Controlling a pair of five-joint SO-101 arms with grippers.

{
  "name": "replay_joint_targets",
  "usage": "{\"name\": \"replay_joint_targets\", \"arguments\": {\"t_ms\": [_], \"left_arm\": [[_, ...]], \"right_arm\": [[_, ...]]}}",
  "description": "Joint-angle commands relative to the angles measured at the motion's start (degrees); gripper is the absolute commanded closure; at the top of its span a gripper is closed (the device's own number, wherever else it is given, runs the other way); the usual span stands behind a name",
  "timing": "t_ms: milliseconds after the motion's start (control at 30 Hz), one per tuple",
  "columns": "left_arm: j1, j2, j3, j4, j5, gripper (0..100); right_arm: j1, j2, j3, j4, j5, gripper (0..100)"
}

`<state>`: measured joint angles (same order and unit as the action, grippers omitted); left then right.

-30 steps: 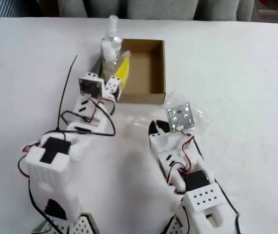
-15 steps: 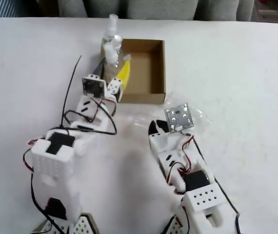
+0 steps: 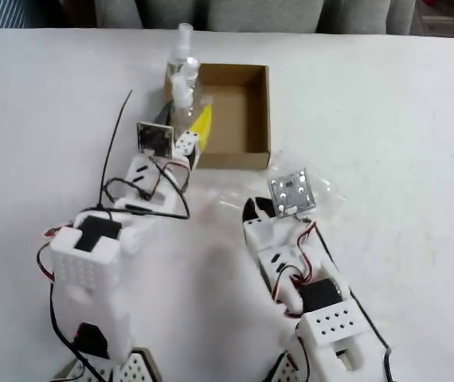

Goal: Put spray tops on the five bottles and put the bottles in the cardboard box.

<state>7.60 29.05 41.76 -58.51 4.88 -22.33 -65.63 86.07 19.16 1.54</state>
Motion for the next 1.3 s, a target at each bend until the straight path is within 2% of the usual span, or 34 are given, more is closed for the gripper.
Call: {"name": "replay_joint_targets", "arguments": {"t_ms": [0, 233, 467, 933, 1133, 1267], "left_arm": [[-1.36, -0.48, -1.58, 0.7, -0.53, 98], [-1.98, -0.48, 0.18, 0.53, -0.53, 97], [-1.8, -0.66, 1.85, 0.62, -0.18, 79], [-3.03, -1.27, 3.08, 0.35, -0.09, 78], [-3.21, -3.74, 5.27, 0.79, 2.55, 67], [-4.26, -4.09, 5.27, 0.7, 3.25, 67]], "right_arm": [[-0.4, -0.48, -0.53, -1.01, 0.79, 98.2], [-0.4, -0.48, -0.53, -1.01, 0.79, 98.2], [-0.4, -0.48, -0.53, -1.01, 0.79, 98.2], [-0.4, -0.48, -0.53, -1.01, 0.79, 98.2], [-0.4, -0.48, -0.53, -1.01, 0.79, 98.2], [-0.4, -0.48, -0.53, -1.01, 0.79, 98.2]]}}
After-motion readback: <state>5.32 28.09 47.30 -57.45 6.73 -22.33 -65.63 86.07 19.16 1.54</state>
